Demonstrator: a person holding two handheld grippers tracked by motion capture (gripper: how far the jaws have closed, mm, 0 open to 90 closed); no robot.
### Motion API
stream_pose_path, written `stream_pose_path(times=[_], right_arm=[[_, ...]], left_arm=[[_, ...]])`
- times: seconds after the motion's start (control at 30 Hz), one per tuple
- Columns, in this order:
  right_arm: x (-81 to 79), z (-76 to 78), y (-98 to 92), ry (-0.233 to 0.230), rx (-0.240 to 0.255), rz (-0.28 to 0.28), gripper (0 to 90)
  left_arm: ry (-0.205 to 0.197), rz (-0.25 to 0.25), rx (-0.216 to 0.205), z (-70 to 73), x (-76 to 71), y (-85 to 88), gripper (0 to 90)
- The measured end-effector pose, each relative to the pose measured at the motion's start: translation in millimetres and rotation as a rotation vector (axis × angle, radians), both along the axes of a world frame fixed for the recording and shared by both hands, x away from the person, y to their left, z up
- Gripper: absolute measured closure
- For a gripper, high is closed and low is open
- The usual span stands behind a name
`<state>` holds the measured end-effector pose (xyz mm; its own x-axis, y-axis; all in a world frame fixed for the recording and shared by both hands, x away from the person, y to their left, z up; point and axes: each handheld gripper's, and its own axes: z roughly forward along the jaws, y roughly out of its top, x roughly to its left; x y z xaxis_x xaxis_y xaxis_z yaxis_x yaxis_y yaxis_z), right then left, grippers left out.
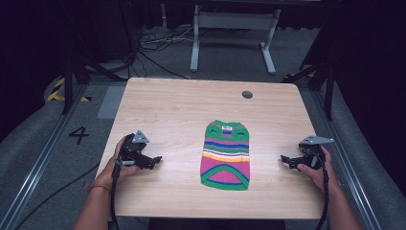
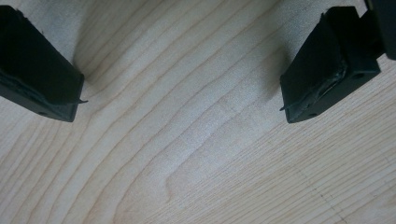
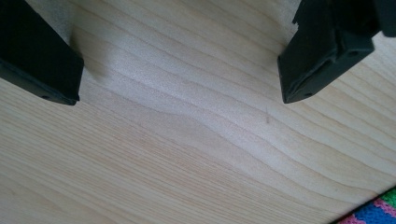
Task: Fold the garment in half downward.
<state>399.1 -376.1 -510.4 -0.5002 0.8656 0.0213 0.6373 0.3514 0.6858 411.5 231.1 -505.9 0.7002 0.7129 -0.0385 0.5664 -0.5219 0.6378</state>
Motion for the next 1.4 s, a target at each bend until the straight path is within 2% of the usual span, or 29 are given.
stream_pose_path(times=[0.27,0.53,0.67,0.77,0.8,0.83,0.9,0.93,1.0,1.23,1.3,1.4], right_arm=[[-1.7,0.1,-0.1,-0.001,-0.001,-0.011,0.2],[-3.2,0.2,1.9,0.0,-0.002,-0.039,0.2],[-3.2,0.2,1.7,0.0,-0.004,-0.038,0.2],[-3.3,0.7,1.9,0.005,-0.005,-0.039,0.2],[-3.3,1.0,2.2,0.009,-0.006,-0.041,0.3],[-3.7,3.2,2.7,0.022,-0.013,-0.026,4.1],[-4.0,3.7,2.8,0.02,-0.013,-0.019,6.0],[-5.5,6.0,3.9,0.023,-0.015,-0.001,12.4],[-6.8,8.2,5.4,0.024,-0.019,0.014,17.3],[-5.1,11.7,10.7,0.04,-0.017,0.058,23.3],[-3.2,14.6,14.3,0.03,-0.012,0.071,25.7],[2.0,20.9,21.7,0.019,-0.006,0.088,29.4]], left_arm=[[0.0,0.045,0.001,0.3,-4.8,-2.5,0.2],[-0.003,0.055,0.004,0.6,-7.8,-2.1,0.6],[0.027,0.04,0.025,4.9,-12.4,-2.3,3.1],[0.027,0.041,0.029,6.1,-13.0,-3.1,7.7],[0.039,0.04,0.023,7.3,-14.4,-4.2,7.7],[0.038,0.017,0.028,8.6,-14.6,-3.6,14.3],[0.033,0.014,0.026,9.1,-16.0,-4.2,15.5],[0.028,0.004,0.027,9.5,-16.2,-4.1,18.1],[0.031,-0.035,0.013,11.4,-16.8,-3.8,22.4],[0.016,-0.06,-0.005,18.9,-11.0,-7.8,25.9],[0.005,-0.061,-0.027,23.6,-6.9,-8.1,27.1],[0.009,-0.06,-0.056,29.1,0.0,-9.4,29.8]])
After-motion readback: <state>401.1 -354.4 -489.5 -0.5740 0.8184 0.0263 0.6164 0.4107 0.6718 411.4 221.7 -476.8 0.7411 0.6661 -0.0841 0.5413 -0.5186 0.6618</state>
